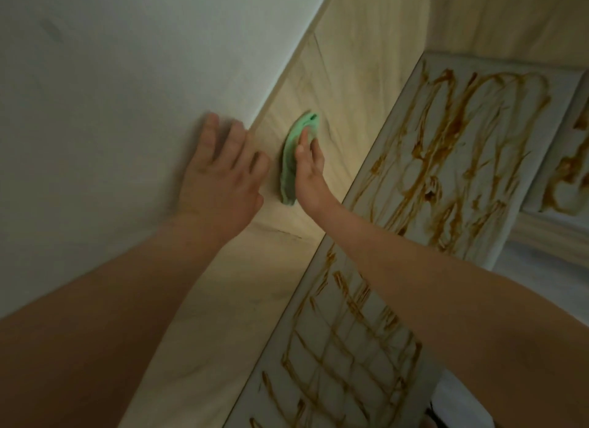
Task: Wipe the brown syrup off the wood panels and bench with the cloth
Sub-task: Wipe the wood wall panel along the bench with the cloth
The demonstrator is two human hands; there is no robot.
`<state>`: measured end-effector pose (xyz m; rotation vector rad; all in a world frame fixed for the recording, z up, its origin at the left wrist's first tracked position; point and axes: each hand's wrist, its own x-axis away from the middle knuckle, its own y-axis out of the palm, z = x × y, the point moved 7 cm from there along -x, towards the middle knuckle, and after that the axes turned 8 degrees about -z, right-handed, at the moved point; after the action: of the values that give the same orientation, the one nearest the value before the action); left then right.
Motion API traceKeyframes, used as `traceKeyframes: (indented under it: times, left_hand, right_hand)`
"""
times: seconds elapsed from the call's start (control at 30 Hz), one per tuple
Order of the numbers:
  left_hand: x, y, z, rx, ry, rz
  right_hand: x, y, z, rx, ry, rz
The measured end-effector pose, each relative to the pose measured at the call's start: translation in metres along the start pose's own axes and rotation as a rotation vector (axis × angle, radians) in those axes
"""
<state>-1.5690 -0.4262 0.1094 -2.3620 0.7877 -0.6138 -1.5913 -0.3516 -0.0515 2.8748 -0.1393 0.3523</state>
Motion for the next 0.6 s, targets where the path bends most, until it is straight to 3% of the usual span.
traceKeyframes:
  times: [0.13, 0.2, 0.4, 0.53, 0.6]
  left_hand:
    - [-0.041, -0.033, -0.006, 0.035, 0.044, 0.250]
    - [-0.061, -0.039, -0.006, 0.044, 0.038, 0.286]
    - [-0.103, -0.009, 0.000, -0.018, 0.068, 0.043]
    - [-0.106, -0.003, 0.000, -0.062, 0.063, 0.001]
    - [-0.106, -0.005, 0.000, -0.043, 0.064, 0.003]
  right_hand:
    - [-0.027, -0.023, -0.047, 0.092, -0.181, 0.022]
    - [-0.040, -0.037, -0.055, 0.107, -0.203, 0.064]
    - [-0.070, -0.046, 0.010, 0.203, -0.057, 0.074]
    - [-0.081, -0.056, 0.074, -0.150, 0.225, 0.145]
    - [-0.090, -0.068, 0.095, -0.254, 0.268, 0.211]
